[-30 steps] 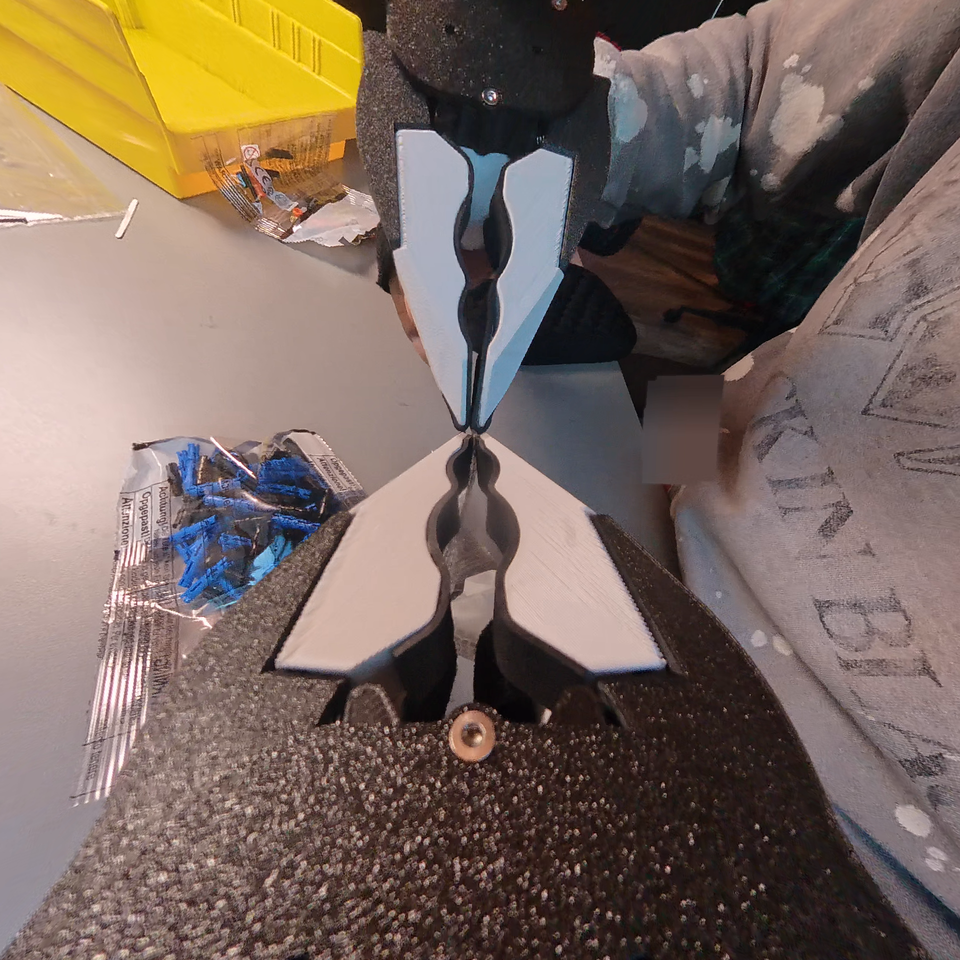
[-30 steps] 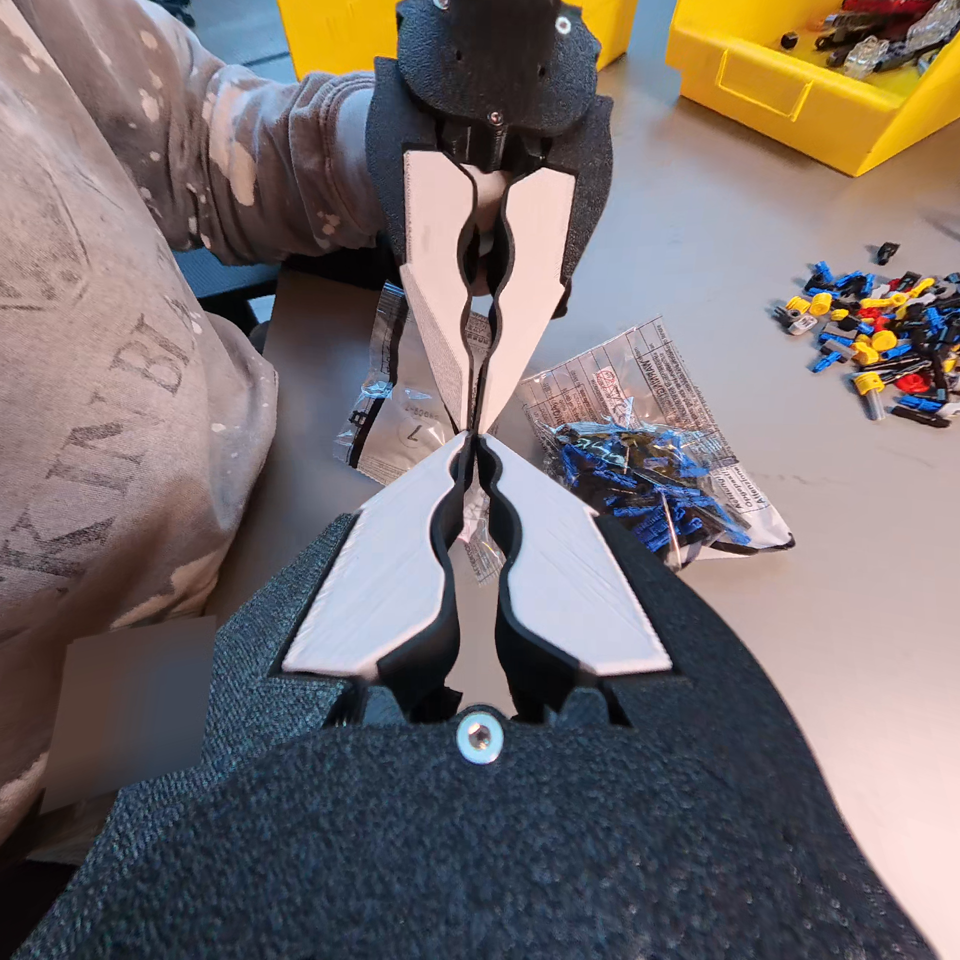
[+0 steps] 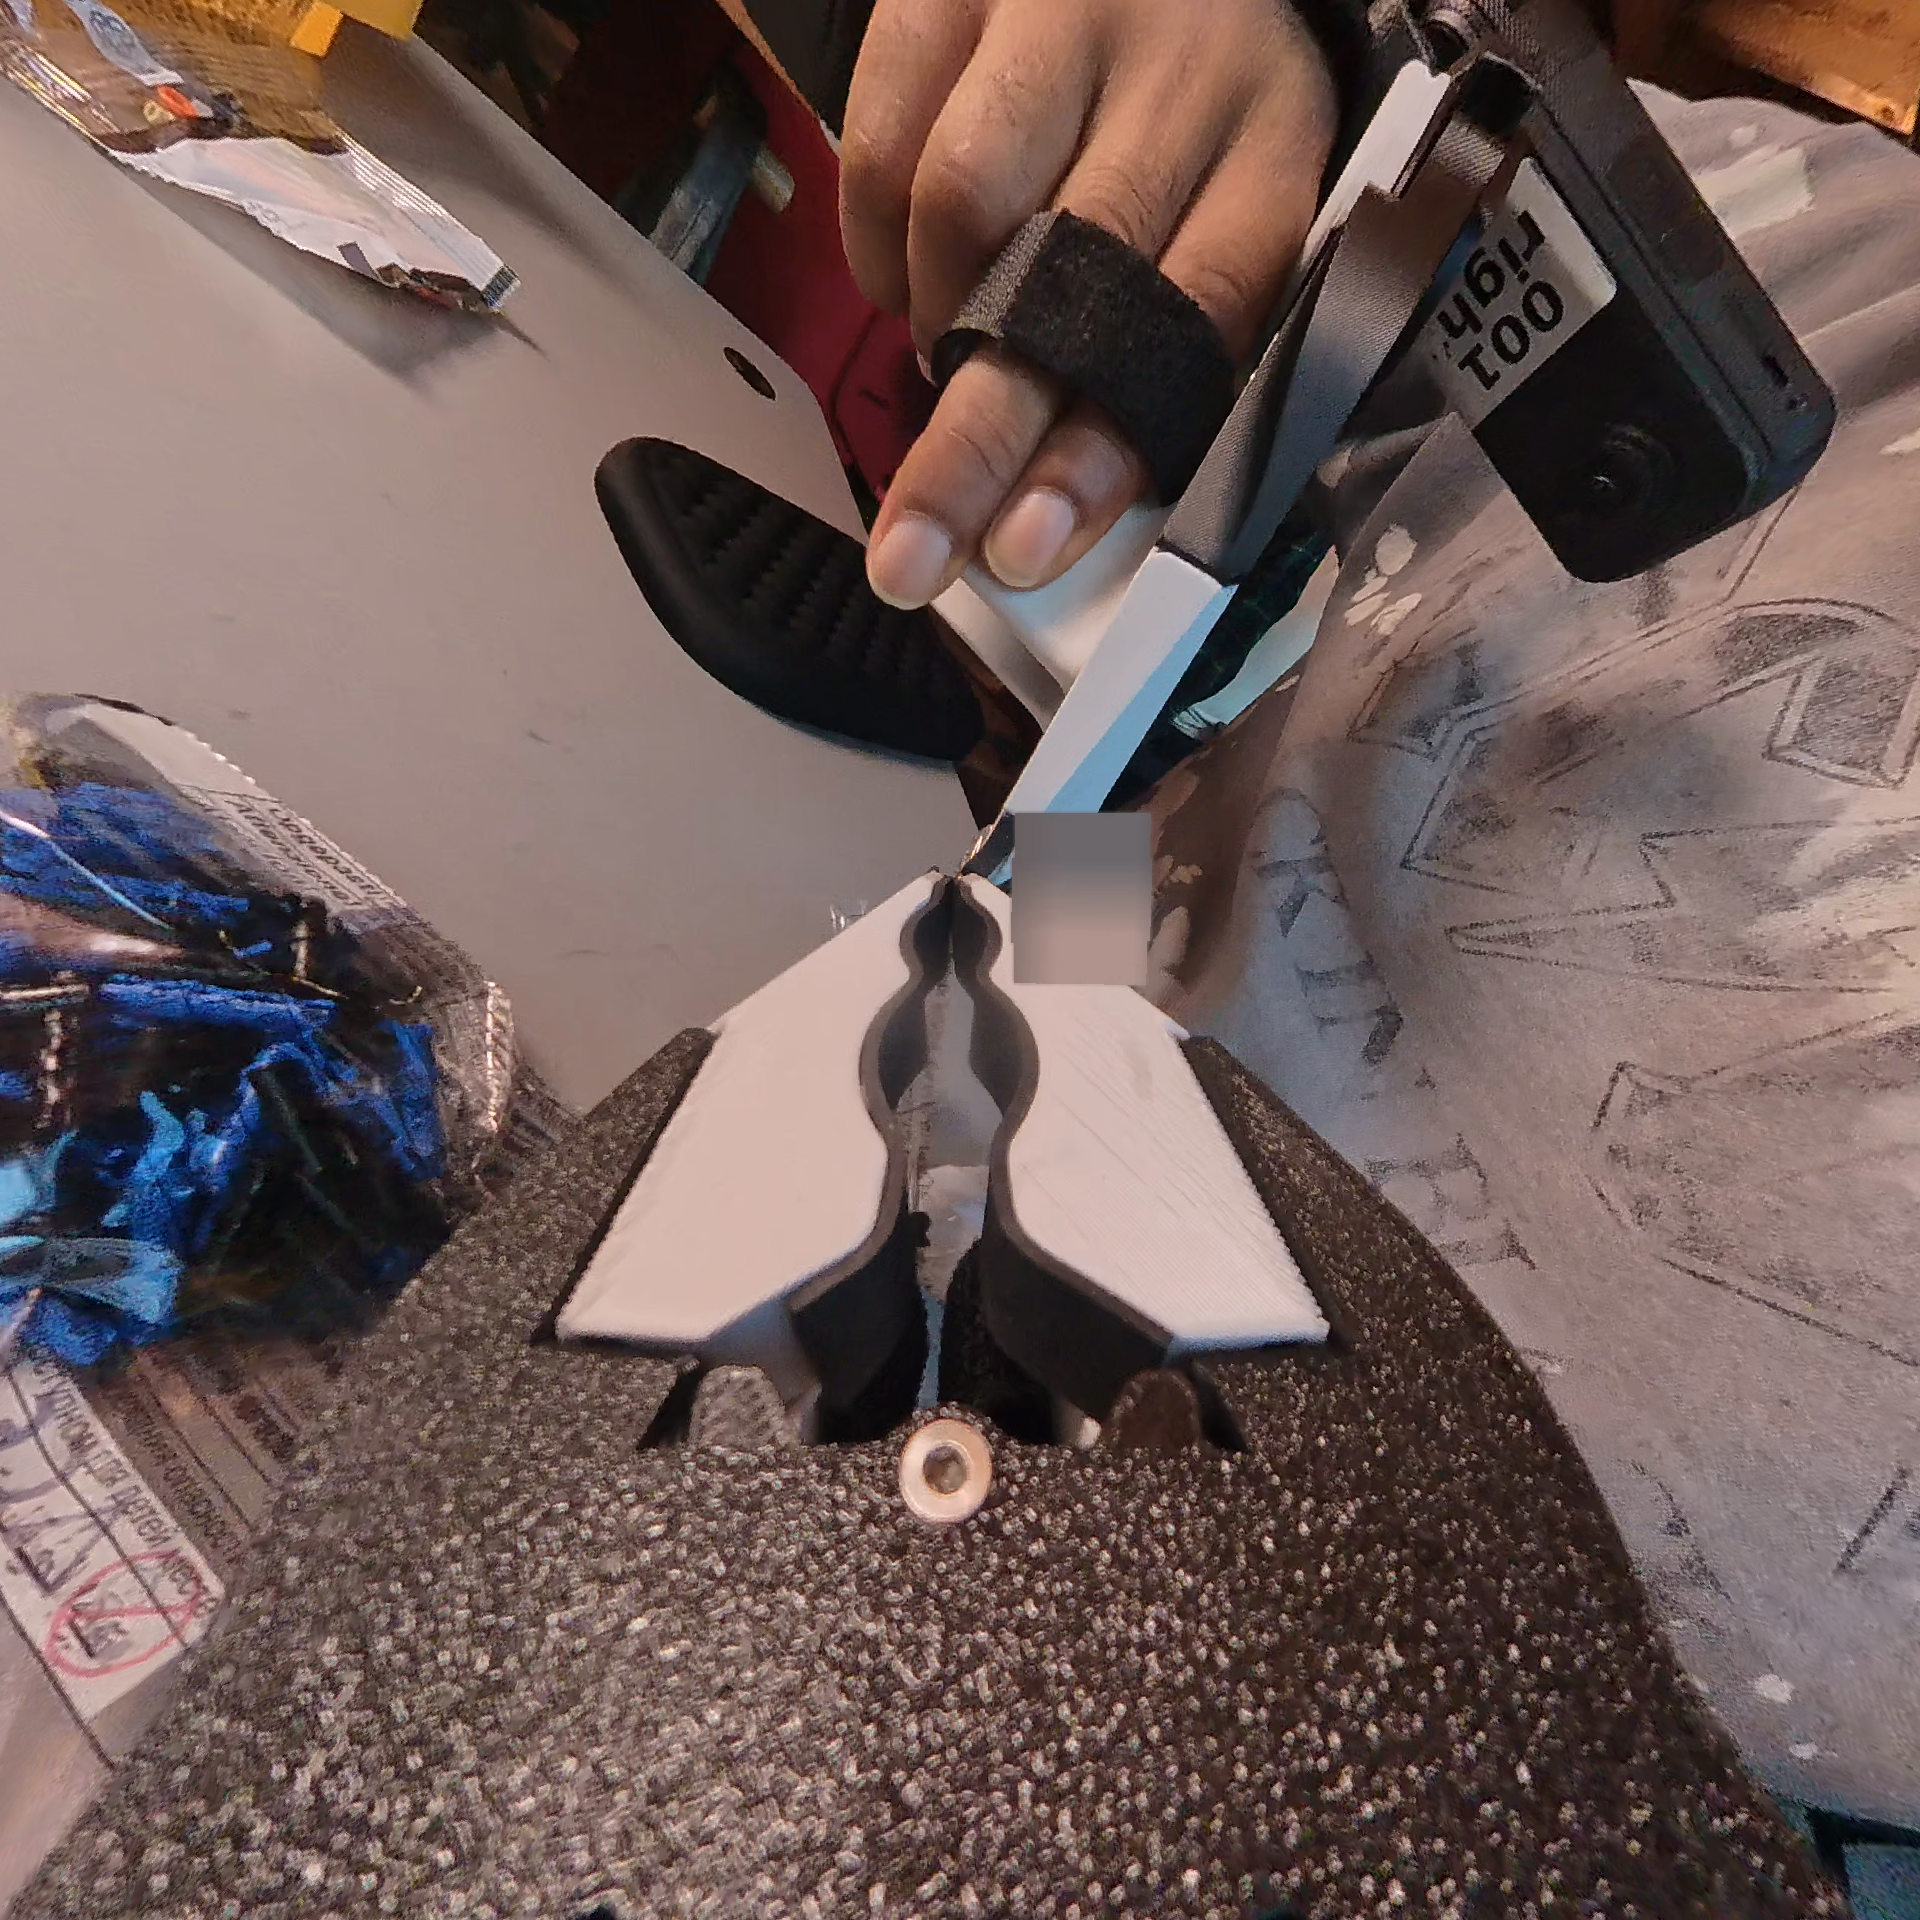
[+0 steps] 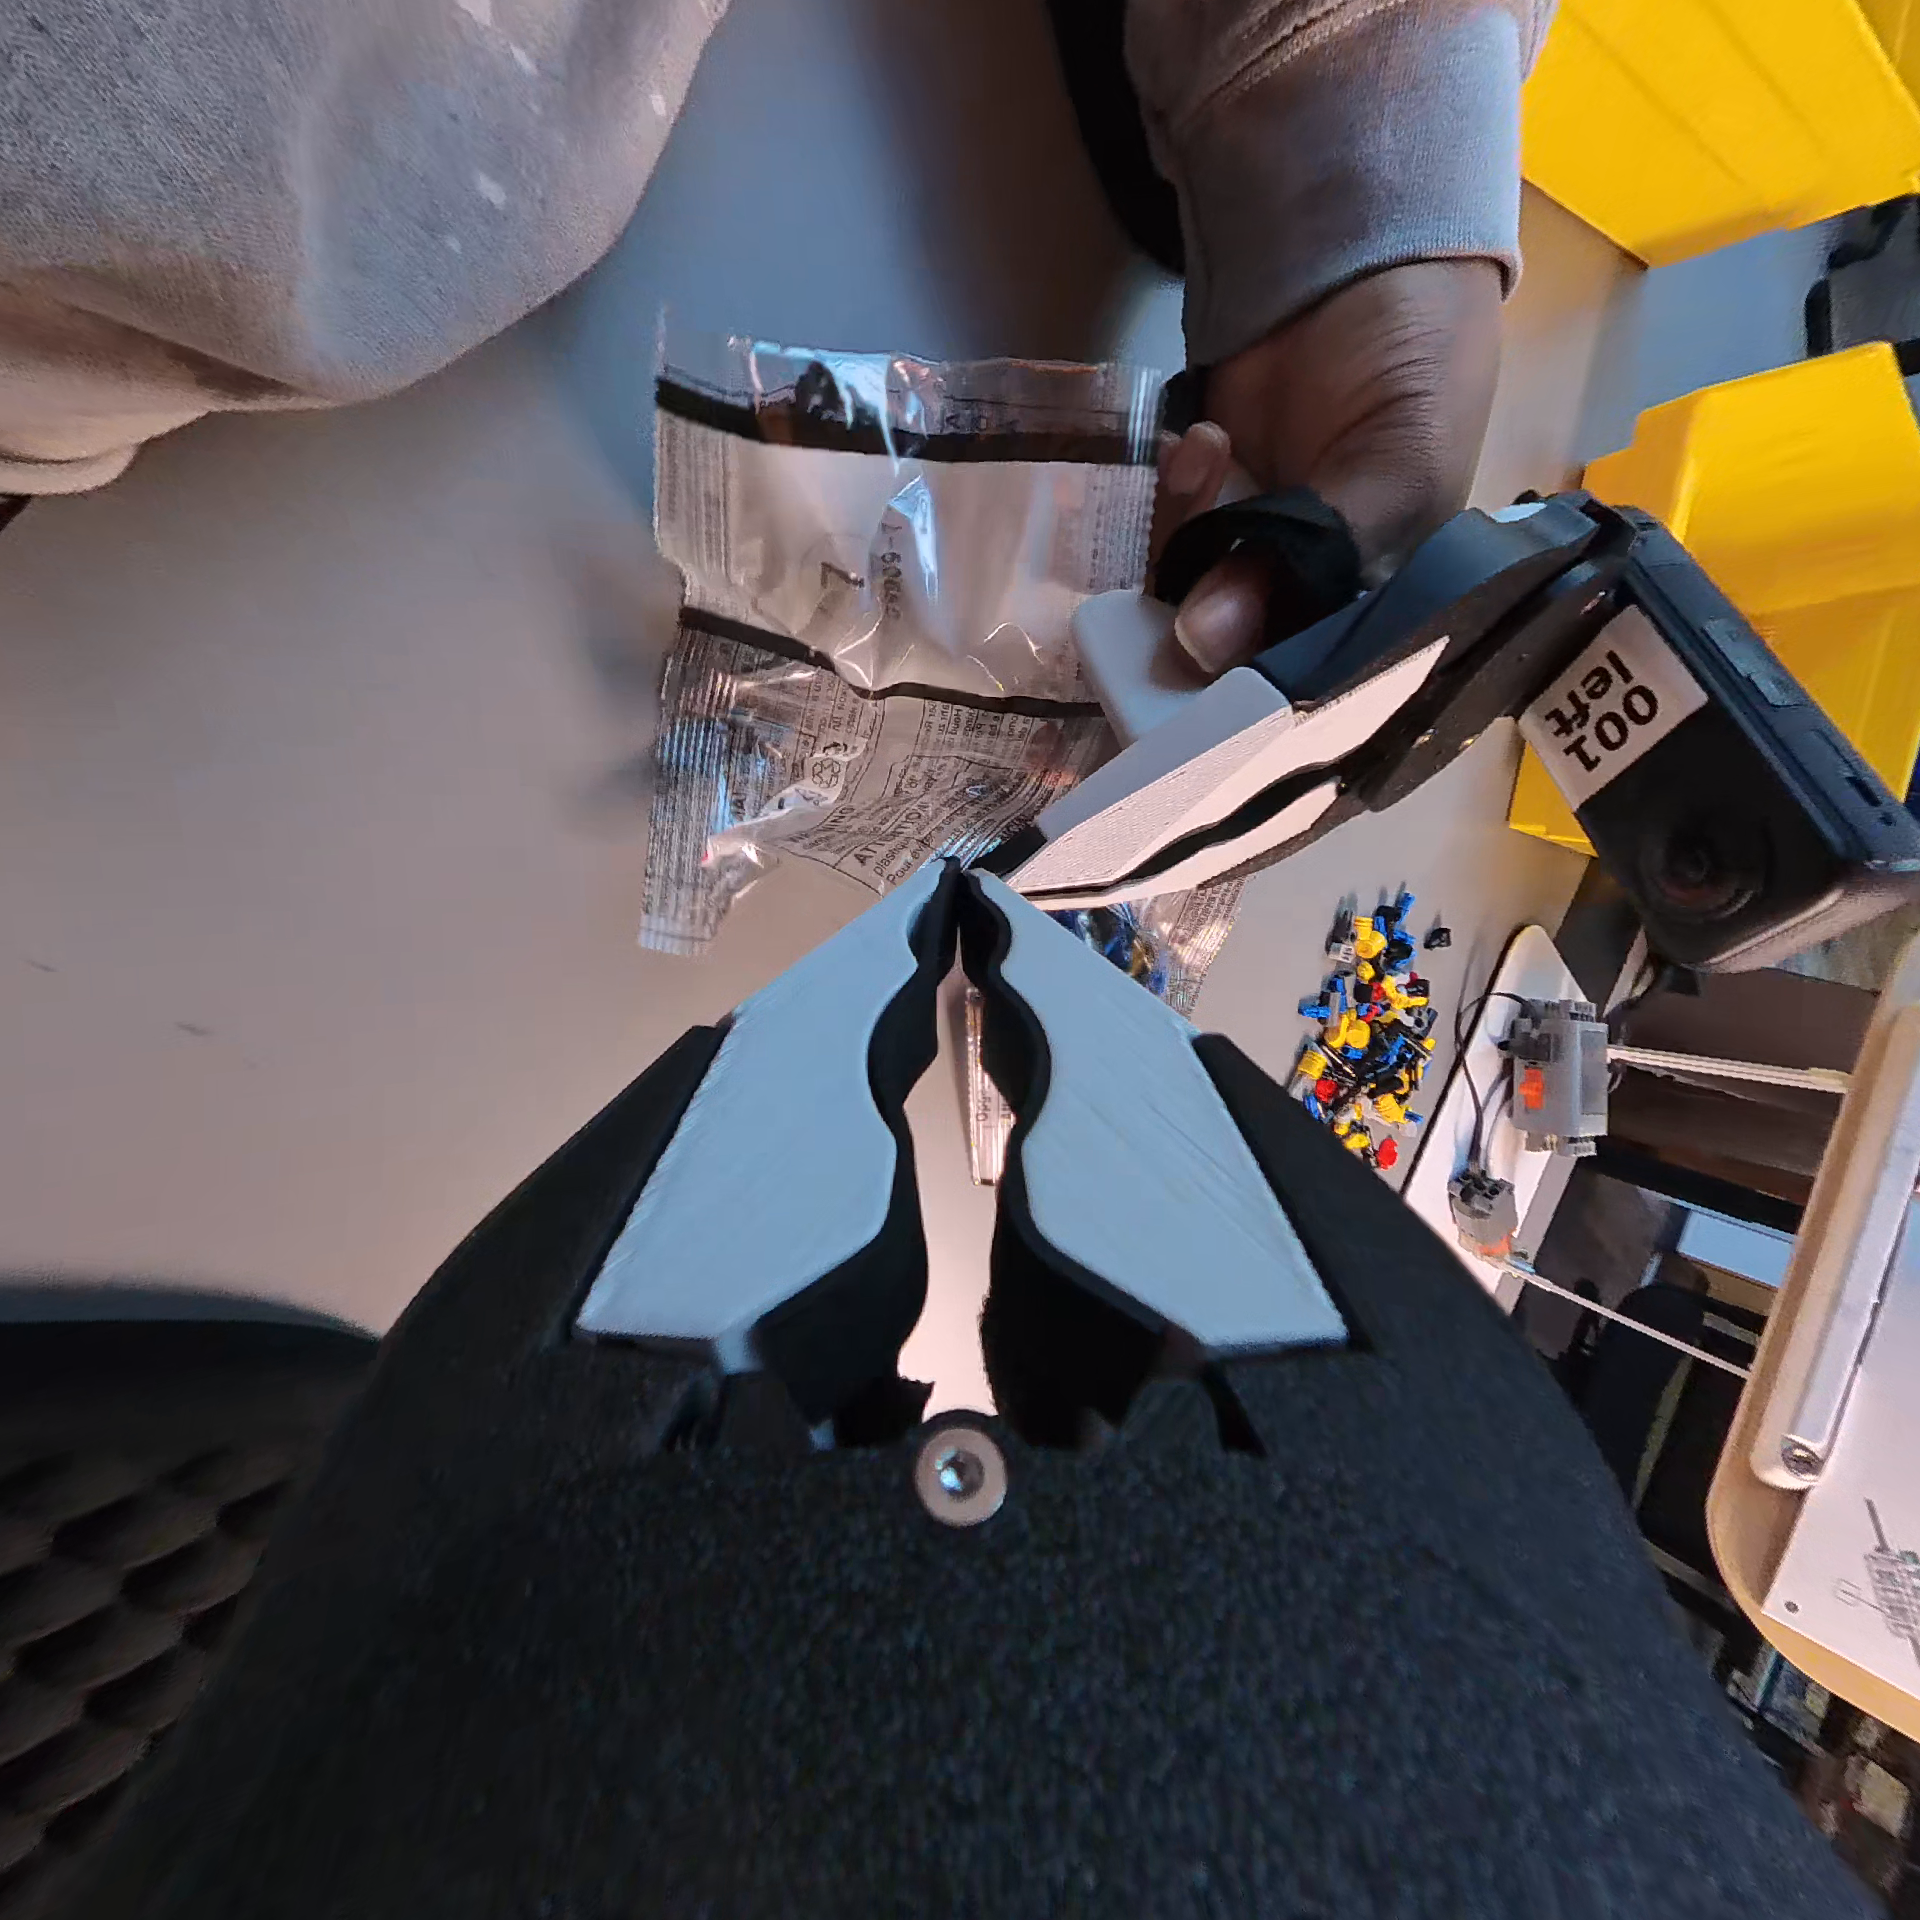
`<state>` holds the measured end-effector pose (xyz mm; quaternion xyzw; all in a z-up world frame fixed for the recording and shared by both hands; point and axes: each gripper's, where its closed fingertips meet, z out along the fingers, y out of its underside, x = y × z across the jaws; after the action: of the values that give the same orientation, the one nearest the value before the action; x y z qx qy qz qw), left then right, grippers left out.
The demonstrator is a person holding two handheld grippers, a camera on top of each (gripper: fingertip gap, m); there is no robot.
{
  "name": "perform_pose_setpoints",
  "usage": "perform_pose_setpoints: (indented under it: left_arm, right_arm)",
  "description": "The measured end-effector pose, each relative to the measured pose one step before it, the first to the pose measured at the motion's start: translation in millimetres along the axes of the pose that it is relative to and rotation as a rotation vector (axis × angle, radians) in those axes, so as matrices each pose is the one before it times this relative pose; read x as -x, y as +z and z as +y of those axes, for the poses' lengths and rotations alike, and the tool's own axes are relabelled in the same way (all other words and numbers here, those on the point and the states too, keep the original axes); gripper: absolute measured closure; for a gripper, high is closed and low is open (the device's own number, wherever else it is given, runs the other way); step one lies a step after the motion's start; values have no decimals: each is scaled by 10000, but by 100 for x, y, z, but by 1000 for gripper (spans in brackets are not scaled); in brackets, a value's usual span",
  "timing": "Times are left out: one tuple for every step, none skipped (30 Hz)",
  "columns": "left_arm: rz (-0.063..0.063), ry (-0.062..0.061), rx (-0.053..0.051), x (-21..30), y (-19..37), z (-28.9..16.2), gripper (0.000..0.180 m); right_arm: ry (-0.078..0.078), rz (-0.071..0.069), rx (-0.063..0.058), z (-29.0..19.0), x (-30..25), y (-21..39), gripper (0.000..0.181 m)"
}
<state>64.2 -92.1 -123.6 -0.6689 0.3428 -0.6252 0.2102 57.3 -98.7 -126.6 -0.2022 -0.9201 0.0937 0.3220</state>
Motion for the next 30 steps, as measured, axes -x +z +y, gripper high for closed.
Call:
perform_pose_setpoints:
  left_arm:
    - [1,12,-13,-71,69,18,180]
    - [33,37,46,-160,97,36,180]
    - [-38,65,73,-60,96,60,180]
    - [-23,12,21,0,57,27,180]
    - [-23,14,-47,-21,-13,-95,180]
    - [7,49,-66,-141,-34,-198,180]
    - [90,69,-155,-295,-184,-362,180]
    - [-27,157,-262,-187,-414,-599,180]
    - [-245,222,-359,71,-540,-823,180]
    - [-138,191,-168,-142,-333,-541,180]
    - [-17,257,17,-357,-95,-159,180]
    - [-200,161,-95,-12,-136,-285,180]
    - [-203,106,-169,121,-307,-366,180]
    - [-67,74,-248,-12,-377,-436,180]
    - [8,85,-380,-99,-428,-631,180]
    - [0,50,-427,-65,-480,-716,180]
    - [30,18,-450,-52,-537,-784,180]
    - [215,-10,-481,-301,-522,-854,180]
    - [313,-58,-487,-441,-457,-859,180]
    - [150,-57,-434,-174,-332,-725,180]
    - [20,-12,-394,60,-250,-594,180]
    - [128,-58,-423,-46,-228,-559,180]
    - [298,-152,-446,-273,-211,-599,180]
    - [271,-110,-496,-270,-251,-710,180]
    - [26,4,-485,25,-355,-768,180]
    - [-225,167,-525,295,-552,-957,180]
    - [-405,182,-487,553,-738,-1028,180]
    - [-596,171,-180,935,-747,-643,180]
    - [-671,194,325,1103,-538,169,180]
    - [-623,275,491,906,-262,525,180]
  right_arm:
    - [61,19,-10,-77,56,-74,181]
    - [213,-68,-129,-236,86,-114,181]
    - [64,17,-13,-73,117,-22,181]
    - [137,51,-42,-10,37,-26,181]
    - [296,53,-115,38,-66,-92,181]
    - [497,11,-243,-92,-177,-224,181]
    - [708,87,-390,-155,-467,-355,181]
    - [897,292,-406,12,-886,-362,181]
    - [888,442,-380,138,-1124,-288,181]
    - [1191,32,-572,-114,-693,-189,181]
    - [1330,-356,-677,-348,-148,-166,181]
    - [1119,-93,-542,-105,-449,-132,180]
    - [863,111,-481,3,-663,-185,169]
    - [902,-78,-444,-80,-379,-261,149]
    - [948,-226,-441,-151,-112,-294,131]
    - [772,-100,-413,-34,-168,-311,117]
    - [312,147,-393,170,-338,-353,113]
    - [-88,413,-288,461,-618,-370,113]
    - [-115,499,-222,644,-794,-236,114]
    - [203,305,-340,330,-557,5,118]
    - [414,-70,-613,-344,74,216,123]
    - [253,-39,-566,-608,142,353,131]
    - [164,174,-480,-639,-144,449,146]
    - [170,88,-372,-588,-140,423,169]
    - [159,-182,-412,-828,178,252,181]
    - [201,-215,-234,-898,112,84,181]
    - [3,-152,42,-827,6,-49,181]
    - [-222,81,49,-1091,-275,-250,181]
    - [-171,128,176,-1120,-435,-260,181]
    - [-19,-49,381,-849,-302,-164,181]
